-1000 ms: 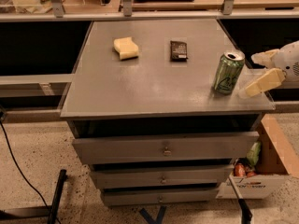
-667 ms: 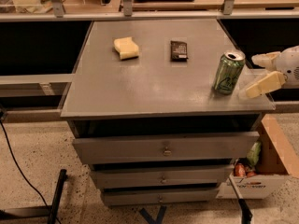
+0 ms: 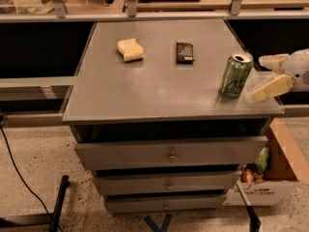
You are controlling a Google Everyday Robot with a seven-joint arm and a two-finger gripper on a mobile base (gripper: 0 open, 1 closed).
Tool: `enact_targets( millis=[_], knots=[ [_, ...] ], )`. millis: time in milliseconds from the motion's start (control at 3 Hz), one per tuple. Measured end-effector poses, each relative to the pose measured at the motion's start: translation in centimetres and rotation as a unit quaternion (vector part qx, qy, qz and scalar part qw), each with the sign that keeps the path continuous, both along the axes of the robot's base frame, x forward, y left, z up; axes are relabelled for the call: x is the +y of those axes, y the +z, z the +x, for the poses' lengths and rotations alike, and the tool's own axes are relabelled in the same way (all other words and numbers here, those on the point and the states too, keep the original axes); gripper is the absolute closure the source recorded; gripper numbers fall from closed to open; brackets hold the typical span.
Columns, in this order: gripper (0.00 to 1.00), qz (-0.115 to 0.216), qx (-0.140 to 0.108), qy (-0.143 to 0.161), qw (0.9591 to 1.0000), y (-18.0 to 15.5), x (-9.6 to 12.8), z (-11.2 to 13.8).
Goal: Knock green can over
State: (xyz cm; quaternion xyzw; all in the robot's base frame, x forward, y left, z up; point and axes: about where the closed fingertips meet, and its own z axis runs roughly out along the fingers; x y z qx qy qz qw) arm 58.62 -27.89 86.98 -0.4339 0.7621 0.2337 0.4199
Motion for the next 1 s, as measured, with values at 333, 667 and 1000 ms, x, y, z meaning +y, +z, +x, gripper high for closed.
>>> enact_targets(
  millis=[333,667,1000],
  knots=[
    [0.00,0.000,0.000,0.000,1.0000,0.0,0.0,0.0],
    [0.00,0.012,-0.011,0.008,0.9998,0.4,0.7,0.7],
    [0.00,0.026,-0.030,0.020,0.9990,0.8,1.9,1.4]
  ],
)
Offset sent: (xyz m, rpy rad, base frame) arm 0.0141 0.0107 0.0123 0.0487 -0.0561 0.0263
